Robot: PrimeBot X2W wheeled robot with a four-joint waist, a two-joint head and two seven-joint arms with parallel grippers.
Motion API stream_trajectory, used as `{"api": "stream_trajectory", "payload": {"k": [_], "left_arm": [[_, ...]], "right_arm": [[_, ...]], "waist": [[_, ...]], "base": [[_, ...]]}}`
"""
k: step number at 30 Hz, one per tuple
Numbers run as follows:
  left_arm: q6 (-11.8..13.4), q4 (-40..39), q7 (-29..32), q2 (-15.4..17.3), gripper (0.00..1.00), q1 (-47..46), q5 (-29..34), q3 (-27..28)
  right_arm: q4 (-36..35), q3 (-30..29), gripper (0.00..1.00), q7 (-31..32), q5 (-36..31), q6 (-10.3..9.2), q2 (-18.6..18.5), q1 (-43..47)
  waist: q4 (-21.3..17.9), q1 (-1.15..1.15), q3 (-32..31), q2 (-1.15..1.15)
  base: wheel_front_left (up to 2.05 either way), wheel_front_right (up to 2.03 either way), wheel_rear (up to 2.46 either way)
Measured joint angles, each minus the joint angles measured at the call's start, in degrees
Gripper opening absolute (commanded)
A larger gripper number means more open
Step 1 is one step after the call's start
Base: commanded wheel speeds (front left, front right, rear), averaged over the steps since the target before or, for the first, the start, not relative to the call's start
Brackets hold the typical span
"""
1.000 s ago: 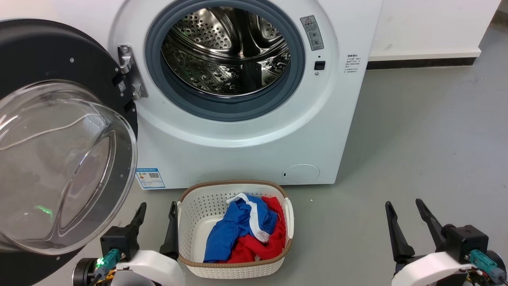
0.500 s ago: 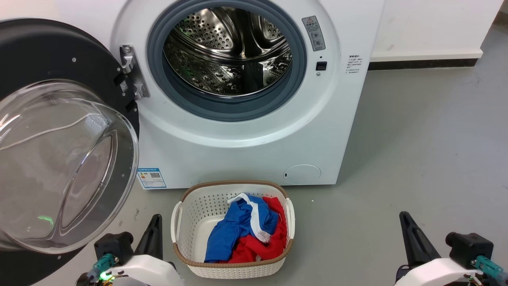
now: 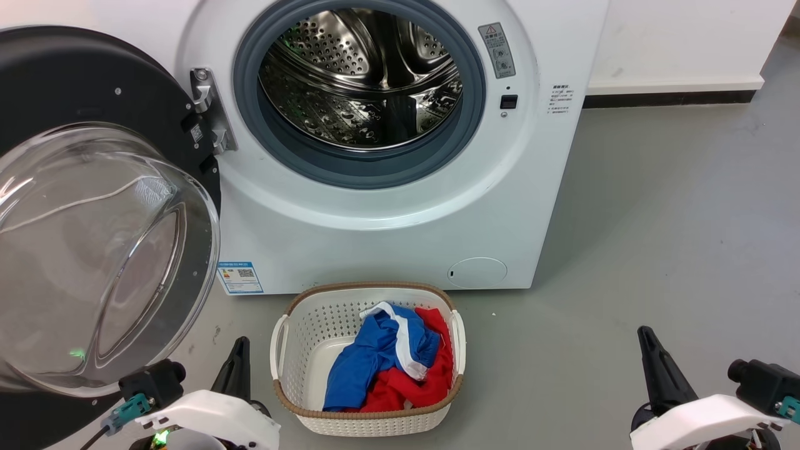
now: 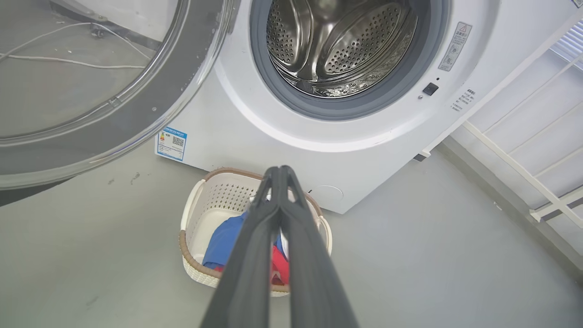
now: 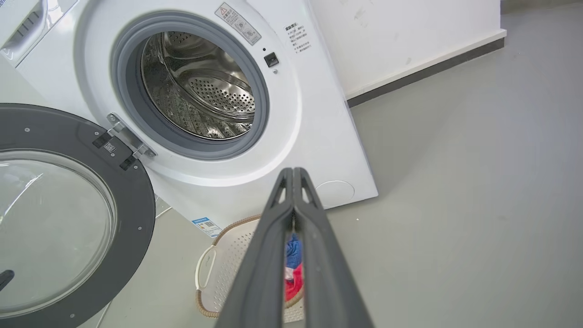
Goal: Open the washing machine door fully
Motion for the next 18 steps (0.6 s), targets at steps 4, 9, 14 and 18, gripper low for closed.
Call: {"api": "stream_trajectory", "payload": {"k": [4, 9, 14, 18], "left_arm": [[-0.94, 0.29, 0.58, -0.85, 0.00, -0.14, -3.04, 0.96], [-1.93, 0.56, 1.52, -1.31, 0.00, -0.43, -6.64, 2.33], [-3.00, 0.70, 2.26, -1.93, 0.00, -0.93, -10.04, 3.66], [-3.79, 0.81, 2.86, -2.64, 0.00, -1.10, -12.60, 4.47]], "right_arm": [[0.41, -0.32, 0.00, 0.53, 3.80, 0.00, 0.00, -0.29], [0.68, -0.63, 0.00, 1.11, 8.45, 0.00, 0.00, -1.08], [1.08, -0.97, 0.00, 1.96, 12.81, 0.00, 0.00, -1.38], [1.25, -1.20, 0.00, 2.43, 16.05, 0.00, 0.00, -2.20]], "waist": [[0.06, 0.00, 0.08, 0.00], [0.14, 0.00, 0.18, 0.00], [0.22, 0.00, 0.28, 0.00], [0.29, 0.00, 0.36, 0.00]], "base": [[0.00, 0.00, 0.00], [0.00, 0.00, 0.00], [0.00, 0.00, 0.00], [0.00, 0.00, 0.00]]}}
